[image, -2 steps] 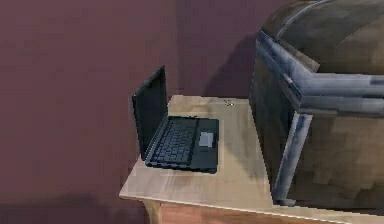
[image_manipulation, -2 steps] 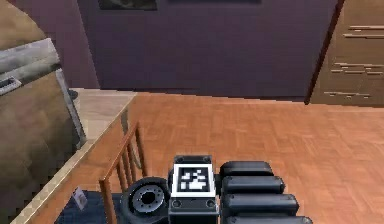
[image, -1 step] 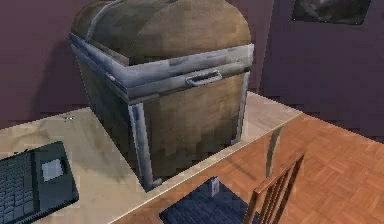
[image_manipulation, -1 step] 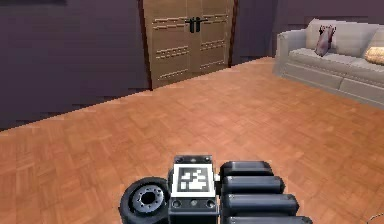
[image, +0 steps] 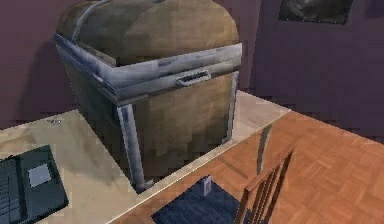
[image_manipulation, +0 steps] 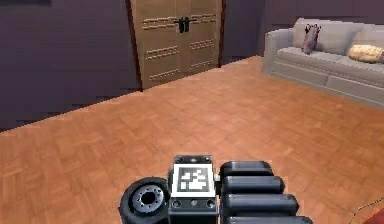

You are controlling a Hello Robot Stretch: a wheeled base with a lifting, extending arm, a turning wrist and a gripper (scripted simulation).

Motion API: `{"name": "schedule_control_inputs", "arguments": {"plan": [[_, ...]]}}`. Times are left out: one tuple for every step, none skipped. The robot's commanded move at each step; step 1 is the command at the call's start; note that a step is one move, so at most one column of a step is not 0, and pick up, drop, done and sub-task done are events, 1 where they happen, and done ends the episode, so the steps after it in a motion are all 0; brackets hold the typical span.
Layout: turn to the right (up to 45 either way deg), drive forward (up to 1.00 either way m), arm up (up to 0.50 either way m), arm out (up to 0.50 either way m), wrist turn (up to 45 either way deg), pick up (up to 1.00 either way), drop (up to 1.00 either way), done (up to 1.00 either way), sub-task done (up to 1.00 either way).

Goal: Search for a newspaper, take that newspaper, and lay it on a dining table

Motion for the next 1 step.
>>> {"name": "schedule_control_inputs", "arguments": {"plan": [[-45.0,0.00,0.00,0.00,0.0,0.00,0.00,0.00,0.00]]}}
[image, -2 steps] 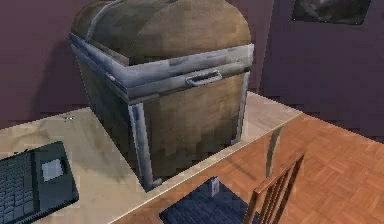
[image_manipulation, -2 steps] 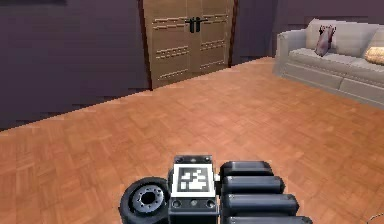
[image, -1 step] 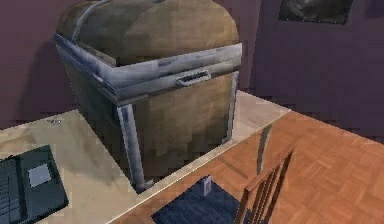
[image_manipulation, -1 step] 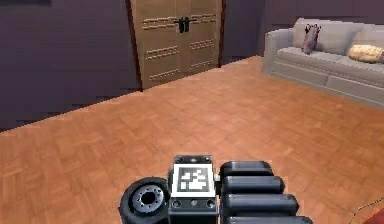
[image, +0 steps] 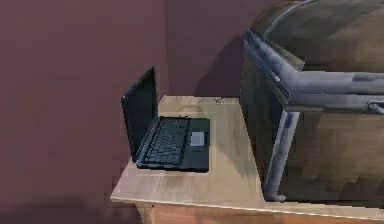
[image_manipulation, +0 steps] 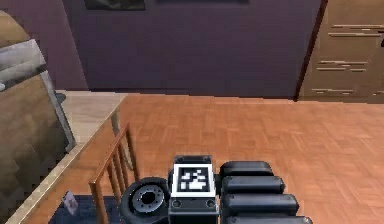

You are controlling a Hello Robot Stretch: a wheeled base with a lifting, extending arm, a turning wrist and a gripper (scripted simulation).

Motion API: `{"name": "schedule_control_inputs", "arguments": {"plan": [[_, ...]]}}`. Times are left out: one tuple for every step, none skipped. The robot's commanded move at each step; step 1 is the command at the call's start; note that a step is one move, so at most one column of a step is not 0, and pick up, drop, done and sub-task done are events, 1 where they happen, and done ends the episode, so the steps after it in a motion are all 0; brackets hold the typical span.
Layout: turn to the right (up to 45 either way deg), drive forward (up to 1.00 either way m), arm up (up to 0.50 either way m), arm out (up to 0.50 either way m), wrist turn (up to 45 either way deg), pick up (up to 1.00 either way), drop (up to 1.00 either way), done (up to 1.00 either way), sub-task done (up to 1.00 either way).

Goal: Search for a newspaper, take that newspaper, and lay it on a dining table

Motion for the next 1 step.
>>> {"name": "schedule_control_inputs", "arguments": {"plan": [[-3.0,0.00,0.00,0.00,0.0,0.00,0.00,0.00,0.00]]}}
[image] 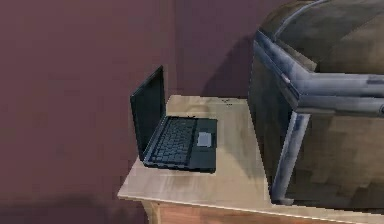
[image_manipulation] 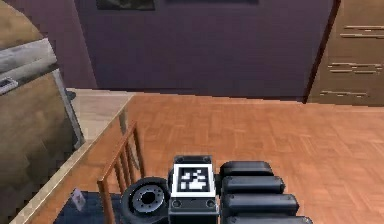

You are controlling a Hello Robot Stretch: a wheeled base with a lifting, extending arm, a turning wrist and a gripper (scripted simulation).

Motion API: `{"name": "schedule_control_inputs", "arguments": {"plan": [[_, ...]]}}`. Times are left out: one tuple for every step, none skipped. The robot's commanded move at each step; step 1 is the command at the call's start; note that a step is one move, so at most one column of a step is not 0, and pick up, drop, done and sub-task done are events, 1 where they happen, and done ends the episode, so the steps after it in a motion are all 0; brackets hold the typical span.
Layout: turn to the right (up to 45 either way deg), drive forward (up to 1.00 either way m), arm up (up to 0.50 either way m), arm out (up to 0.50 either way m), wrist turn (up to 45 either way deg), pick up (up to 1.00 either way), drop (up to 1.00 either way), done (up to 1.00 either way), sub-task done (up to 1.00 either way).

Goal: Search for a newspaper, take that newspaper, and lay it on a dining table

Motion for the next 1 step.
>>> {"name": "schedule_control_inputs", "arguments": {"plan": [[45.0,0.00,0.00,0.00,0.0,0.00,0.00,0.00,0.00]]}}
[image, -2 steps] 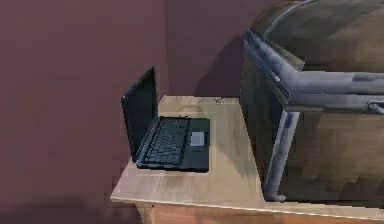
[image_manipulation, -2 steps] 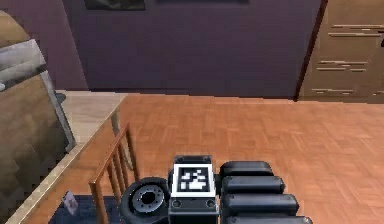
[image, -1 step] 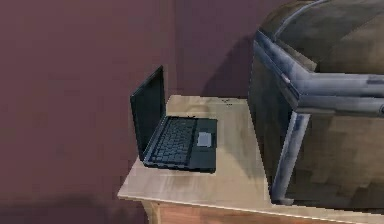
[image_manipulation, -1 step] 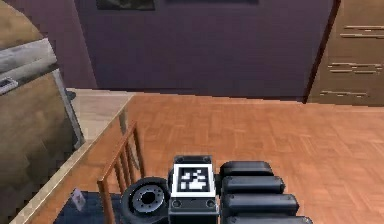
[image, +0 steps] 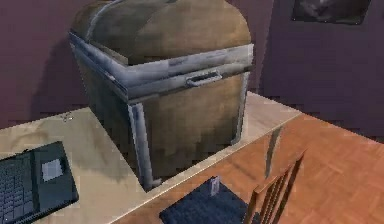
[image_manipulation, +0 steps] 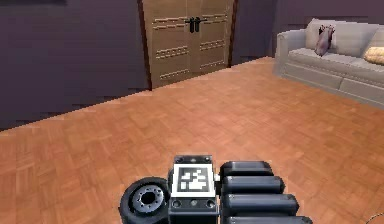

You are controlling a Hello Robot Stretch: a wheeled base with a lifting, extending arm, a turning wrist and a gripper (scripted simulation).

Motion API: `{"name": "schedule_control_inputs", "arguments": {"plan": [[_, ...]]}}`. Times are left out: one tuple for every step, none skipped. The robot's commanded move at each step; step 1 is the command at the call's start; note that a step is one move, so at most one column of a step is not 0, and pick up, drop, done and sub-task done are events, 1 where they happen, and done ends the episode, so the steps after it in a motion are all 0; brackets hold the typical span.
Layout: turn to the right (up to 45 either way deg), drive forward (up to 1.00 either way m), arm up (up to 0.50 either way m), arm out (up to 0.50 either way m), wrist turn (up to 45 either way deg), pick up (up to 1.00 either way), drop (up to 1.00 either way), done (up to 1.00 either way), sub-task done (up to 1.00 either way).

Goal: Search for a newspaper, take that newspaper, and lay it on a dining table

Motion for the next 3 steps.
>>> {"name": "schedule_control_inputs", "arguments": {"plan": [[-18.0,0.00,0.00,0.00,0.0,0.00,0.00,0.00,0.00],[0.0,0.25,0.00,0.00,0.0,0.00,0.00,0.00,0.00],[-3.0,0.00,0.00,0.00,0.0,0.00,0.00,0.00,0.00]]}}
